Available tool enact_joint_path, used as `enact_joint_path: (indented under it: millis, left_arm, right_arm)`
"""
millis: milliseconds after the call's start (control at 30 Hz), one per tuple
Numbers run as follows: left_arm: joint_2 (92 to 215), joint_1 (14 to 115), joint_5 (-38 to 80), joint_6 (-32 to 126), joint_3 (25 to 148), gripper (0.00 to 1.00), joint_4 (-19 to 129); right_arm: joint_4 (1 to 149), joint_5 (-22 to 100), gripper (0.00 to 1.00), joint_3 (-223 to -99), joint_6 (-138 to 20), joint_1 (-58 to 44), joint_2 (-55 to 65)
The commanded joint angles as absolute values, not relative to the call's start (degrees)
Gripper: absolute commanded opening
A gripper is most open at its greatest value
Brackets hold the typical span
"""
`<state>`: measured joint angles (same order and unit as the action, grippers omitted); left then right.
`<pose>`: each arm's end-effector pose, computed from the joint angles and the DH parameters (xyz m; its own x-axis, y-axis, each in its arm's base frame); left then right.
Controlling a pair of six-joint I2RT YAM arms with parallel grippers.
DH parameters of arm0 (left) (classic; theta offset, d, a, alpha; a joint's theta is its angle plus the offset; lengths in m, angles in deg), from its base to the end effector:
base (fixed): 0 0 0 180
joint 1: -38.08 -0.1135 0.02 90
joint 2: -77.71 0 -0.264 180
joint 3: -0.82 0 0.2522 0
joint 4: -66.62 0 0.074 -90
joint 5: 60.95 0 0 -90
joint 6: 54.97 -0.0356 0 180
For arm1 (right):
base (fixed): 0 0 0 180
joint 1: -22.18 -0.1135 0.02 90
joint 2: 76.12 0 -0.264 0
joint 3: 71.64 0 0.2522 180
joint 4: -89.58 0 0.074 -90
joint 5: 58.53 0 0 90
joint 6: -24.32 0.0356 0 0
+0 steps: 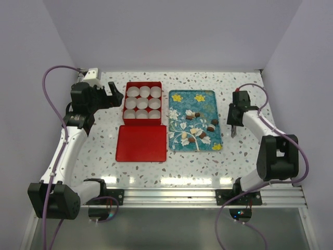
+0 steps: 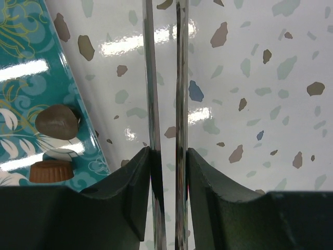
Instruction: Pack the chocolate
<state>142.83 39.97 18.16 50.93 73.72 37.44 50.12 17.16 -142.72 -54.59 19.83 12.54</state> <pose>0.2599 -0.0153 0.3474 -0.4078 -0.2557 -0.8765 0.1003 0.9416 -0.3214 0.3134 0.0041 0.2102 -0.8045 0.1535 -0.5738 0.2541 0.9621 -0.0989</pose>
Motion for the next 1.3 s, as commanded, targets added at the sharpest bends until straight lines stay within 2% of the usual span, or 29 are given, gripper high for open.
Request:
enact_joint_path:
  millis: [0, 533, 767, 900, 1267]
  left_arm:
    - [142.04, 39.66, 17.63, 51.02, 73.73, 1.00, 40.02]
    - [142.39, 39.66, 17.36, 51.20, 74.26, 1.00, 40.55]
    - [142.83, 39.66, 17.63, 51.29, 74.35, 1.00, 40.29]
    - [143.10, 39.66, 17.72, 51.55, 74.35, 1.00, 40.29]
    - [143.01, 39.66, 17.54, 51.37, 74.44, 1.00, 39.59]
  right_arm:
    - [50.86, 15.56, 0.35, -144.38, -54.96, 19.81, 8.35]
    - [43.47, 18.54, 0.33, -152.90, -56.10, 19.46, 0.44]
    - [40.84, 26.09, 0.33, -154.92, -57.68, 17.18, -2.99]
    - [39.61, 30.93, 0.33, -154.40, -58.03, 13.23, -4.40]
    - [37.24, 34.72, 0.33, -152.29, -58.47, 2.68, -5.45]
